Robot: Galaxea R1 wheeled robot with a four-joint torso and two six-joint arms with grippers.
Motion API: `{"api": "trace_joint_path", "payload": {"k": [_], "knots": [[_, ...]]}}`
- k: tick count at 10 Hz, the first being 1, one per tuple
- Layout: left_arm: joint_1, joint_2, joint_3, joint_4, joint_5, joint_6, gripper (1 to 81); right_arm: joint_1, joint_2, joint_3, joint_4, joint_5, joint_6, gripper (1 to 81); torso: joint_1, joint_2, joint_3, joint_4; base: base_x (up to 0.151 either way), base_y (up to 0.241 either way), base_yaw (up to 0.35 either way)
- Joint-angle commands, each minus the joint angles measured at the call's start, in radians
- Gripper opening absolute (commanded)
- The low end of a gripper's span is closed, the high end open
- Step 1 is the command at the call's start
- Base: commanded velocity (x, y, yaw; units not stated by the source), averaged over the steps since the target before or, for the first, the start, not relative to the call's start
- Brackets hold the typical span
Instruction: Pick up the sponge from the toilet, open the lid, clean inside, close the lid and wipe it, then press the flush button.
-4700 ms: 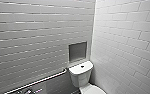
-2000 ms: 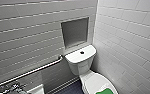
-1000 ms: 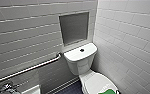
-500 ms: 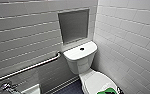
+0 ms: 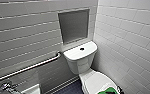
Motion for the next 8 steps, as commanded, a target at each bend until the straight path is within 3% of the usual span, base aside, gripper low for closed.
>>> {"api": "trace_joint_path", "payload": {"k": [1, 5, 8], "knots": [[0.024, -0.006, 0.009, -0.012, 0.081, 0.005, 81.1, 0.079, 0.003, -0.059, 0.045, -0.098, 0.000, 81.1, 0.000, 0.000, 0.000, 0.000, 0.000, 0.000, 0.000], [0.027, -0.008, 0.007, -0.017, 0.081, 0.005, 81.1, 0.068, 0.032, -0.165, 0.061, -0.169, 0.000, 81.1, 0.000, 0.000, 0.000, 0.000, 0.000, 0.000, 0.000], [0.027, 0.000, 0.007, -0.008, 0.081, 0.005, 81.1, 0.060, 0.037, -0.196, 0.062, -0.172, -0.001, 81.1, 0.000, 0.000, 0.000, 0.000, 0.000, 0.000, 0.000]]}}
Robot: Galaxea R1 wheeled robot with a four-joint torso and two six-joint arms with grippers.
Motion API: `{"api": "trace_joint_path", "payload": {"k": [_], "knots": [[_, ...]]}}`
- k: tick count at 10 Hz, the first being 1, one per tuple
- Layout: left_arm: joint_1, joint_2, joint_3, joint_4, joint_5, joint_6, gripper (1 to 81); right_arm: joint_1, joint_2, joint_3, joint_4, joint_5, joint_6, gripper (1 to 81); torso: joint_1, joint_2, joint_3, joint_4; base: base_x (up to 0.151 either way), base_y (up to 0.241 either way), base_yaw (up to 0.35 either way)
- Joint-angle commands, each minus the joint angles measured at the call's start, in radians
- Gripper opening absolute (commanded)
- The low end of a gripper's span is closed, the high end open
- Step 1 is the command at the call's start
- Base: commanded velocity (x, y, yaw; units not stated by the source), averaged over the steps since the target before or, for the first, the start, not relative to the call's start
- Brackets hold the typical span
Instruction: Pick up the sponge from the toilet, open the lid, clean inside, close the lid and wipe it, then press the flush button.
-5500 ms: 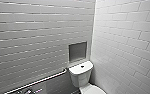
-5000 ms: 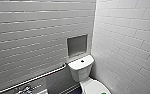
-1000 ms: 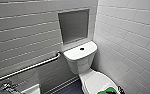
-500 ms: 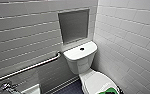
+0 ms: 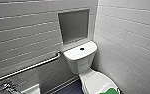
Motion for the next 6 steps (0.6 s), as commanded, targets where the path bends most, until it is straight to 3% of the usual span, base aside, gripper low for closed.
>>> {"api": "trace_joint_path", "payload": {"k": [1, 3, 4, 6], "knots": [[0.022, -0.008, 0.007, -0.004, 0.080, 0.005, 81.1, 0.085, -0.024, -0.015, 0.003, -0.057, -0.003, 81.1, 0.000, 0.000, 0.000, 0.000, 0.000, 0.000, 0.000], [0.022, -0.016, 0.007, -0.012, 0.080, 0.005, 81.1, 0.094, 0.013, -0.019, 0.000, -0.035, -0.012, 81.1, 0.000, 0.000, 0.000, 0.000, 0.000, 0.000, 0.000], [0.025, -0.017, 0.007, -0.015, 0.080, 0.005, 81.1, 0.079, 0.039, -0.019, -0.011, 0.033, -0.018, 81.1, 0.000, 0.000, 0.000, 0.000, 0.000, 0.000, 0.000], [0.029, -0.022, 0.007, -0.016, 0.080, 0.004, 81.1, 0.025, 0.089, -0.022, -0.095, 0.172, -0.023, 81.1, 0.000, 0.000, 0.000, 0.000, 0.000, 0.000, 0.000]]}}
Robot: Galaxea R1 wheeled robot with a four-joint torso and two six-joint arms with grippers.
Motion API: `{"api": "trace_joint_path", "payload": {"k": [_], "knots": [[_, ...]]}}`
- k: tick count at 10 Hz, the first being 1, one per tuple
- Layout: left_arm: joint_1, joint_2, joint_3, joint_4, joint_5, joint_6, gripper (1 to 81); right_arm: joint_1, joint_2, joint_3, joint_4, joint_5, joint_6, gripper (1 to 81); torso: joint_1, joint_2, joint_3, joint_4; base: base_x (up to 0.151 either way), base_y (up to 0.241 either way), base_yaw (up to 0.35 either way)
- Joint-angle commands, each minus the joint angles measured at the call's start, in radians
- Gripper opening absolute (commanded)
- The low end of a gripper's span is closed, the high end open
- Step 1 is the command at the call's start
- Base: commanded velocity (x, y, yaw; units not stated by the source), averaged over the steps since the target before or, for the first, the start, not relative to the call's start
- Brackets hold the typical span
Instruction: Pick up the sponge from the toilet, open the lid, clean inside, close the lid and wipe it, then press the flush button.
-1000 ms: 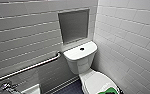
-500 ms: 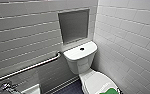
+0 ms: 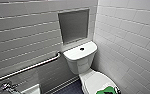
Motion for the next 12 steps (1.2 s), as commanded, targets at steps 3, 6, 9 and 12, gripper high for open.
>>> {"api": "trace_joint_path", "payload": {"k": [3, 6, 9, 12], "knots": [[0.030, -0.014, 0.007, -0.012, 0.084, 0.000, 81.1, -0.016, 0.059, 0.008, -0.150, 0.134, -0.012, 81.1, 0.000, 0.000, 0.000, 0.000, 0.000, 0.000, 0.000], [0.031, -0.014, 0.009, -0.010, 0.086, -0.001, 81.1, -0.037, 0.067, -0.007, -0.156, 0.137, -0.011, 81.1, 0.000, 0.000, 0.000, 0.000, 0.000, 0.000, 0.000], [0.031, -0.009, 0.009, -0.009, 0.084, 0.000, 81.1, -0.036, -0.004, 0.092, -0.158, 0.169, -0.012, 1.0, 0.000, 0.000, 0.000, 0.000, 0.000, 0.000, 0.000], [0.031, -0.008, 0.012, -0.004, 0.082, 0.002, 81.1, -0.020, -0.192, 0.376, -0.192, 0.226, -0.011, 1.0, 0.000, 0.000, 0.000, 0.000, 0.000, 0.000, 0.000]]}}
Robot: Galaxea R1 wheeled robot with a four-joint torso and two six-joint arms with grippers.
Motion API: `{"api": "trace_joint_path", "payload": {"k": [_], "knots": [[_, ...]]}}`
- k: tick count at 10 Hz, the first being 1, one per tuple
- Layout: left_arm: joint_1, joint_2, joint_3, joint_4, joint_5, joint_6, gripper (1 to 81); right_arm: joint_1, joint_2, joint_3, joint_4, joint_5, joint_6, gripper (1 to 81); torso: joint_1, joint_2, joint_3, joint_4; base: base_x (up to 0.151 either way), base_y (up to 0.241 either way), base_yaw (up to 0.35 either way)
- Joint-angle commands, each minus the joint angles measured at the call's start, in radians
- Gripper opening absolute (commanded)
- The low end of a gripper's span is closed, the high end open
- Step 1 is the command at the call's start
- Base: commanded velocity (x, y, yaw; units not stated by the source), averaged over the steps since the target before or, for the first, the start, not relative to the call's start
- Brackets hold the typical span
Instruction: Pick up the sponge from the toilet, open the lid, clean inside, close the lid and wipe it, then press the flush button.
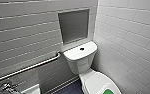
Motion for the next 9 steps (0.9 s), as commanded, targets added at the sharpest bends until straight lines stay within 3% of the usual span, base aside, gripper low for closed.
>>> {"api": "trace_joint_path", "payload": {"k": [1, 3, 5, 7, 9], "knots": [[0.027, -0.008, 0.012, 0.000, 0.081, 0.006, 81.1, 0.085, -0.235, 0.323, -0.043, 0.009, -0.001, 1.0, 0.000, 0.000, 0.000, 0.000, 0.000, 0.000, 0.000], [0.011, -0.023, 0.036, 0.001, 0.079, 0.006, 81.1, 0.042, -0.380, 0.491, -0.073, 0.029, -0.004, 1.0, 0.000, 0.000, 0.000, 0.000, 0.000, 0.000, 0.000], [-0.012, -0.086, 0.132, 0.001, 0.079, 0.006, 81.1, -0.075, -0.480, 0.568, -0.100, 0.061, -0.005, 1.0, 0.000, 0.000, 0.000, 0.000, 0.000, 0.000, 0.000], [-0.049, -0.197, 0.304, 0.003, 0.081, 0.008, 81.1, -0.270, -0.484, 0.543, -0.166, 0.125, -0.005, 1.0, 0.000, 0.000, 0.000, 0.000, 0.000, 0.000, 0.000], [-0.087, -0.290, 0.450, 0.003, 0.082, 0.008, 81.1, -0.435, -0.476, 0.493, -0.292, 0.214, 0.004, 1.0, 0.000, 0.000, 0.000, 0.000, 0.000, 0.000, 0.000]]}}
